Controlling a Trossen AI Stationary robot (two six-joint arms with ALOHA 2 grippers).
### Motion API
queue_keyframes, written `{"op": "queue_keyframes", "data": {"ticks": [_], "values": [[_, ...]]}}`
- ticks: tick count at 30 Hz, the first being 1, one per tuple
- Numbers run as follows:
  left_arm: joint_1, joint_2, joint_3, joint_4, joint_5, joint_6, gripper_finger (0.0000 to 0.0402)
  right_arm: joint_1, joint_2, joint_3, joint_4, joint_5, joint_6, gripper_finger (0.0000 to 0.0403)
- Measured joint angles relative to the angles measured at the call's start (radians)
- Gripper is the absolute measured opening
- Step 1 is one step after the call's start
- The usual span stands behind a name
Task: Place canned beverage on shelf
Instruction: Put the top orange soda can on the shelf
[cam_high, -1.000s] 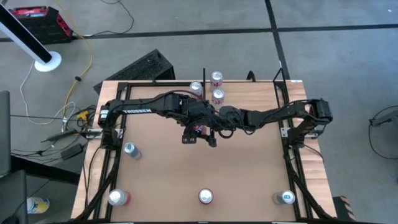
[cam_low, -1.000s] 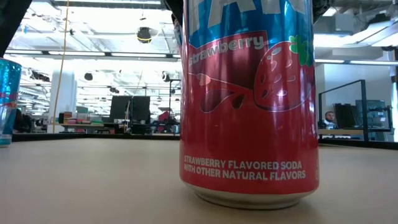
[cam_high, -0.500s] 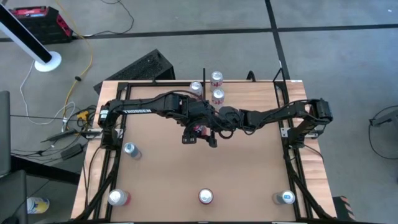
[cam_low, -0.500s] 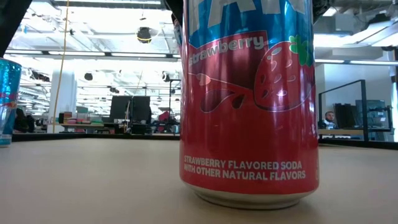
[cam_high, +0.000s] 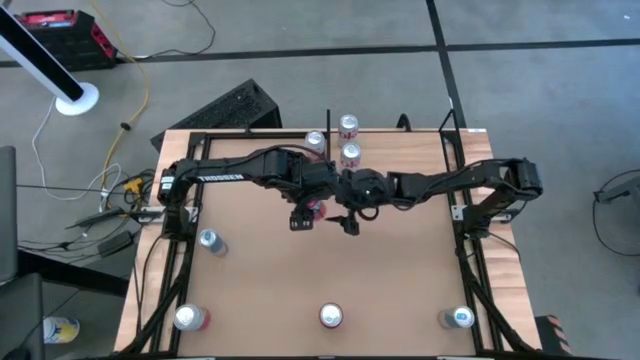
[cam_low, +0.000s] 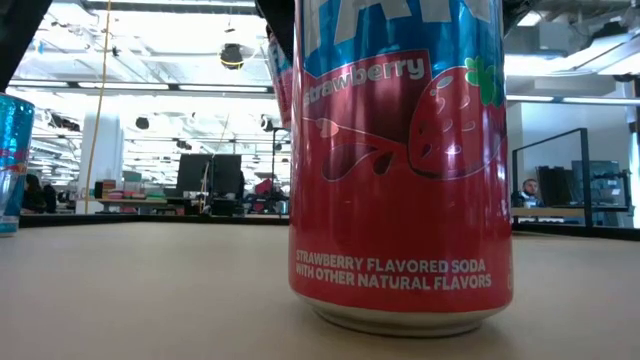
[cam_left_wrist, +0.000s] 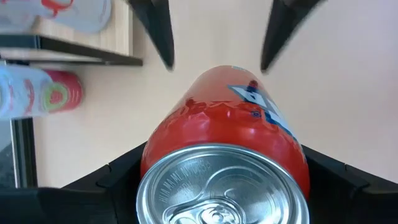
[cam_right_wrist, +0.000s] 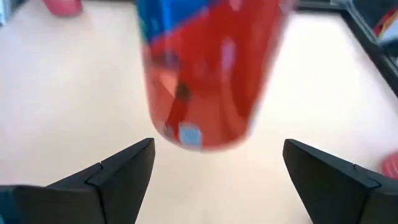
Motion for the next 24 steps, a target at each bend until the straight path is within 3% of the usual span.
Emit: {"op": "queue_keyframes", "data": {"ticks": [7, 12, 18, 24], "values": [[0.01, 0.0, -0.038, 0.007, 0.009, -0.025, 0.0294, -0.003, -0.134, -0.003, -0.311, 0.0, 0.021, 0.0379], [0.019, 0.02, -0.044, 0.087, 0.071, -0.02, 0.0293, -0.003, -0.266, -0.003, -0.554, 0.005, 0.078, 0.0379], [0.033, 0.09, -0.023, 0.198, 0.155, 0.046, 0.0293, 0.003, -0.44, -0.057, -0.745, 0.157, 0.206, 0.0379], [0.049, 0.209, 0.073, 0.228, 0.222, 0.092, 0.0293, 0.02, -0.623, -0.17, -0.753, 0.303, 0.286, 0.0379]]}}
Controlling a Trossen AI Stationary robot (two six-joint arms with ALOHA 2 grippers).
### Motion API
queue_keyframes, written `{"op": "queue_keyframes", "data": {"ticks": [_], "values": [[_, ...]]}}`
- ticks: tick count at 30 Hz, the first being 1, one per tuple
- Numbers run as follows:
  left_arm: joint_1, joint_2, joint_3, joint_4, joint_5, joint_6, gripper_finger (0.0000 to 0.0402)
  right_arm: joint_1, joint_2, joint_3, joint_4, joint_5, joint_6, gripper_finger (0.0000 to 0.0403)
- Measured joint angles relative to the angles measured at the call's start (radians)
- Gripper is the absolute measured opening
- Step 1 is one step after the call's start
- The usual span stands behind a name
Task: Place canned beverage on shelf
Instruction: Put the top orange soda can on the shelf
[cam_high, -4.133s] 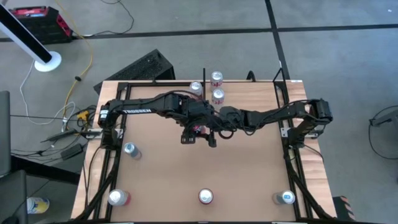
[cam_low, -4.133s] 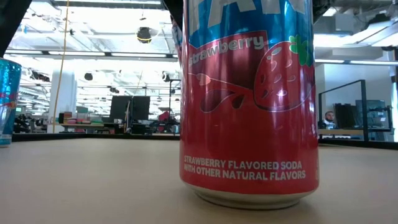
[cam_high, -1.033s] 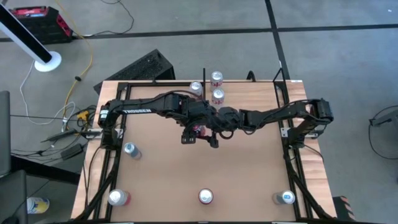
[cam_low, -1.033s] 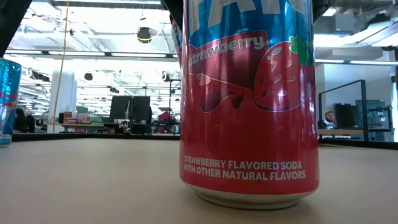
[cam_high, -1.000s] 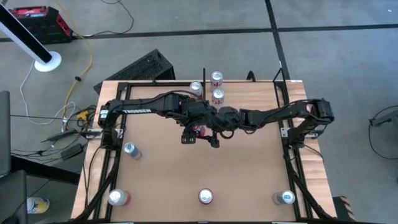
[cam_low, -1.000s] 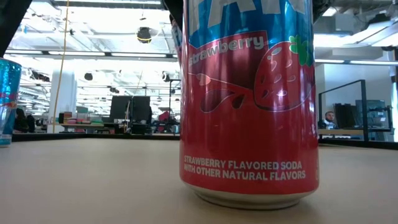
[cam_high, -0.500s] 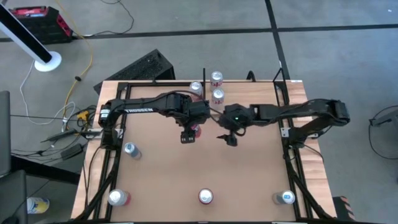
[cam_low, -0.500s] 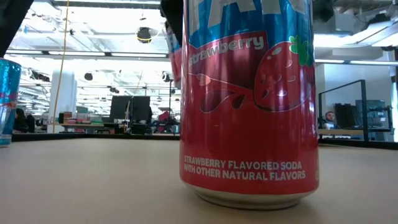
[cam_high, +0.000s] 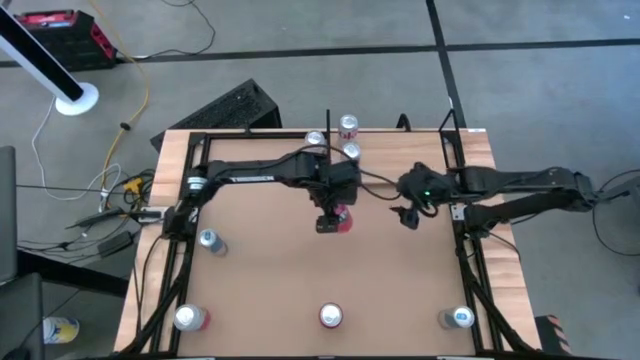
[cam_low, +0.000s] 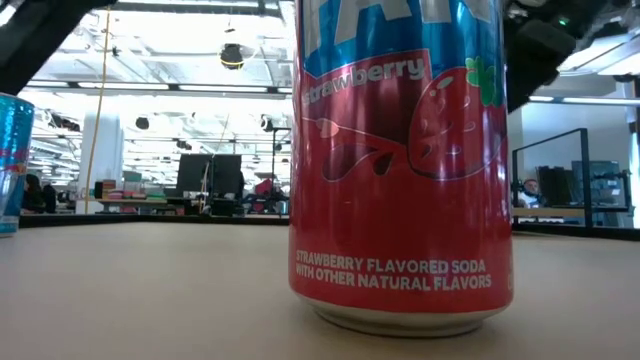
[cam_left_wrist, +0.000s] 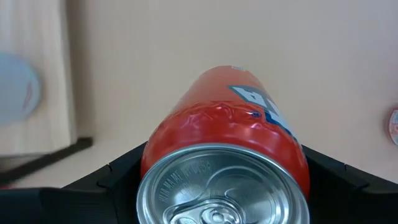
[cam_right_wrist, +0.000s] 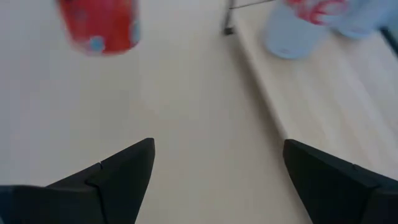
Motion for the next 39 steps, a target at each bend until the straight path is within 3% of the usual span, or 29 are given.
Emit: {"op": "queue_keyframes", "data": {"ticks": [6, 13, 18, 30, 39], "values": [[0.001, 0.095, 0.088, -0.066, 0.009, 0.006, 0.0293, -0.005, -0.153, -0.119, 0.04, 0.05, 0.046, 0.0379], [0.002, 0.121, 0.09, -0.09, -0.037, -0.021, 0.0319, -0.003, -0.234, -0.172, 0.119, 0.05, 0.056, 0.0379], [0.001, 0.12, 0.09, -0.092, -0.034, -0.02, 0.0338, -0.004, -0.238, -0.172, 0.141, 0.062, 0.048, 0.0379], [0.001, 0.104, 0.093, -0.16, -0.044, -0.02, 0.034, -0.003, -0.233, -0.172, 0.16, 0.061, 0.047, 0.0379], [0.002, 0.083, 0.17, -0.344, -0.175, -0.04, 0.034, 0.027, -0.187, -0.171, 0.274, 0.035, 0.044, 0.0379]]}}
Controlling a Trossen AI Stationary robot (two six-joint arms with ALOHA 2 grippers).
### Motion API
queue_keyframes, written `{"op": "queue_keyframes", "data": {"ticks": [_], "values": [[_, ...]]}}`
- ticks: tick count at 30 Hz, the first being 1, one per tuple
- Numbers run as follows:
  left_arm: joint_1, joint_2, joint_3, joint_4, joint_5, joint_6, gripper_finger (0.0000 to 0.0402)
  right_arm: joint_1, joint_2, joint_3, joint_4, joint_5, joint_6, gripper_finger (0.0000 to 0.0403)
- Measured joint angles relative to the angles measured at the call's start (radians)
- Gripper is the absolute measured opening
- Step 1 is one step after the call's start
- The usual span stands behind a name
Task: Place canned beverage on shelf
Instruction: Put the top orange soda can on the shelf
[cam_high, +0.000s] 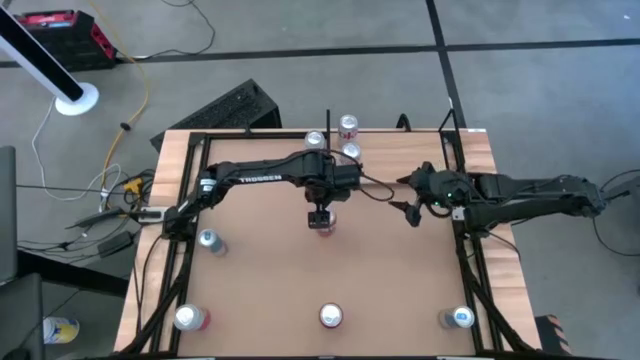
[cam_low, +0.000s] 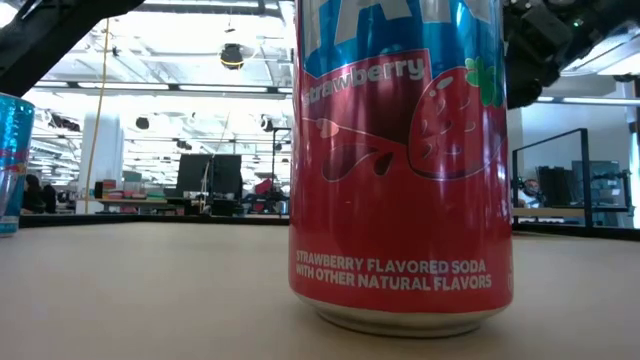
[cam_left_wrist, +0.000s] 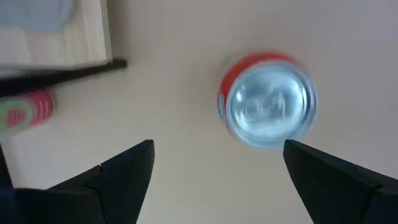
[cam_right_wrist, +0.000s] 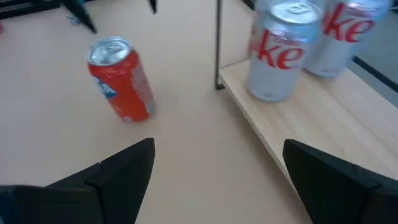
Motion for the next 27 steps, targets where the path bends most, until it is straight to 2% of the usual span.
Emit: {"op": "queue_keyframes", "data": {"ticks": [7, 12, 17, 19, 22, 27], "values": [[-0.004, 0.0, 0.006, -0.125, 0.0, -0.014, 0.0341, 0.07, 0.136, 0.0, 0.173, 0.0, -0.02, 0.0379], [-0.004, 0.002, -0.04, -0.12, -0.021, -0.019, 0.0341, 0.122, 0.246, 0.0, 0.337, 0.0, -0.114, 0.0379], [-0.016, -0.04, -0.111, -0.119, -0.02, 0.024, 0.0341, 0.16, 0.285, 0.0, 0.406, 0.001, -0.141, 0.0379], [-0.016, -0.102, -0.171, -0.119, -0.018, 0.025, 0.0341, 0.169, 0.287, 0.0, 0.402, 0.004, -0.15, 0.0379], [0.003, -0.26, -0.302, -0.078, -0.021, 0.002, 0.0341, 0.175, 0.286, 0.0, 0.404, 0.007, -0.157, 0.0379], [0.036, -0.616, -0.641, 0.201, -0.024, -0.035, 0.0341, 0.174, 0.288, 0.0, 0.425, 0.01, -0.166, 0.0379]]}}
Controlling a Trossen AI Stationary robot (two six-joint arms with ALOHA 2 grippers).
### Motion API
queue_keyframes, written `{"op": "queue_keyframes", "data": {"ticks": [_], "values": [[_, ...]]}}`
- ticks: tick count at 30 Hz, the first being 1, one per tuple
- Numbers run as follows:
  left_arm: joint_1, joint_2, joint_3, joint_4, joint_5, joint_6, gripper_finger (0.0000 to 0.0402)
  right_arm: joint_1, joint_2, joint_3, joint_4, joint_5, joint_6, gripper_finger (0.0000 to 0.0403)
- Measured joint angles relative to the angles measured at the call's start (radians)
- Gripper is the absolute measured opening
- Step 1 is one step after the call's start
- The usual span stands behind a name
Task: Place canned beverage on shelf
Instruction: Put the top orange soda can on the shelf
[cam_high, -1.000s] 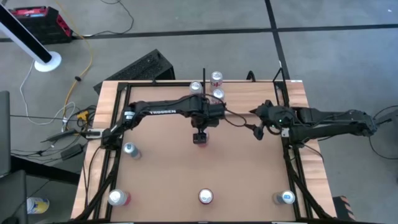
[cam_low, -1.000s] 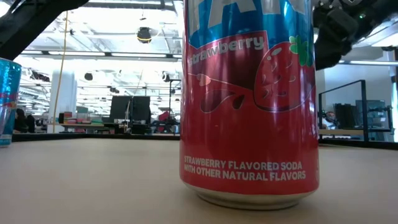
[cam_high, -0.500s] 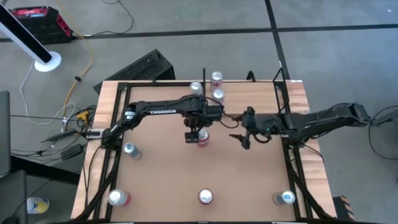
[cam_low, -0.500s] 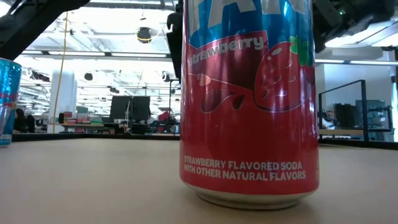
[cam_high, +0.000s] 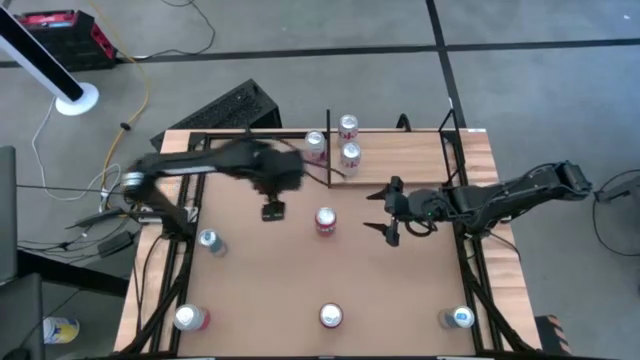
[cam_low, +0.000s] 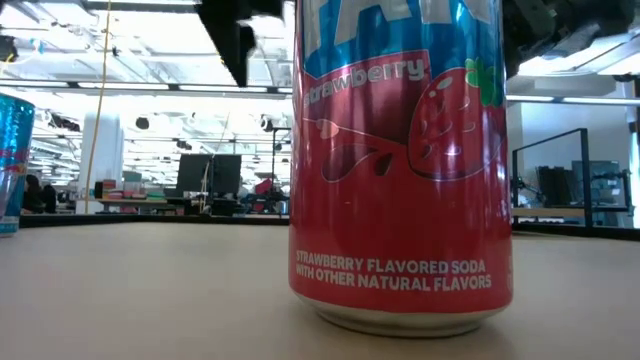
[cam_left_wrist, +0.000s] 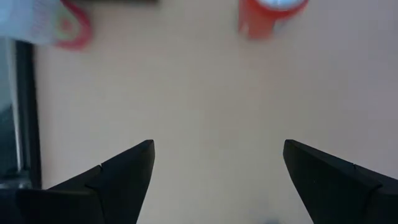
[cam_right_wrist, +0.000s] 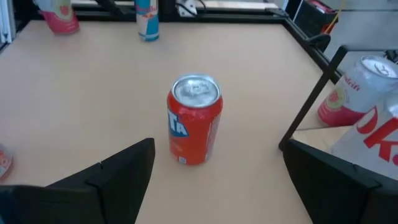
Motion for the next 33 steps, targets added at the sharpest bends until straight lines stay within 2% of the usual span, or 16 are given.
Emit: {"op": "queue_keyframes", "data": {"ticks": [5, 9, 13, 16, 20, 25, 33], "values": [[0.007, -0.396, -0.372, 0.43, 0.003, -0.009, 0.0341, 0.0, 0.051, 0.0, 0.129, 0.001, -0.022, 0.0379], [-0.001, -0.664, -0.666, 0.806, 0.073, 0.058, 0.0341, -0.011, 0.144, 0.0, 0.273, 0.0, -0.039, 0.0379], [-0.001, -0.871, -0.933, 1.082, 0.112, 0.112, 0.0341, -0.017, 0.239, 0.0, 0.41, -0.002, -0.056, 0.0379], [0.006, -0.989, -1.084, 1.206, 0.069, 0.114, 0.0341, -0.019, 0.304, 0.0, 0.497, -0.002, -0.055, 0.0379], [0.03, -1.116, -1.219, 1.309, -0.027, 0.114, 0.0341, -0.023, 0.384, 0.0, 0.619, -0.003, -0.055, 0.0379], [0.085, -1.23, -1.291, 1.335, -0.1, 0.1, 0.0341, -0.023, 0.477, 0.0, 0.731, -0.007, -0.051, 0.0379], [0.174, -1.276, -1.336, 1.32, -0.313, 0.055, 0.0341, -0.03, 0.602, 0.005, 0.847, -0.007, -0.043, 0.0379]]}}
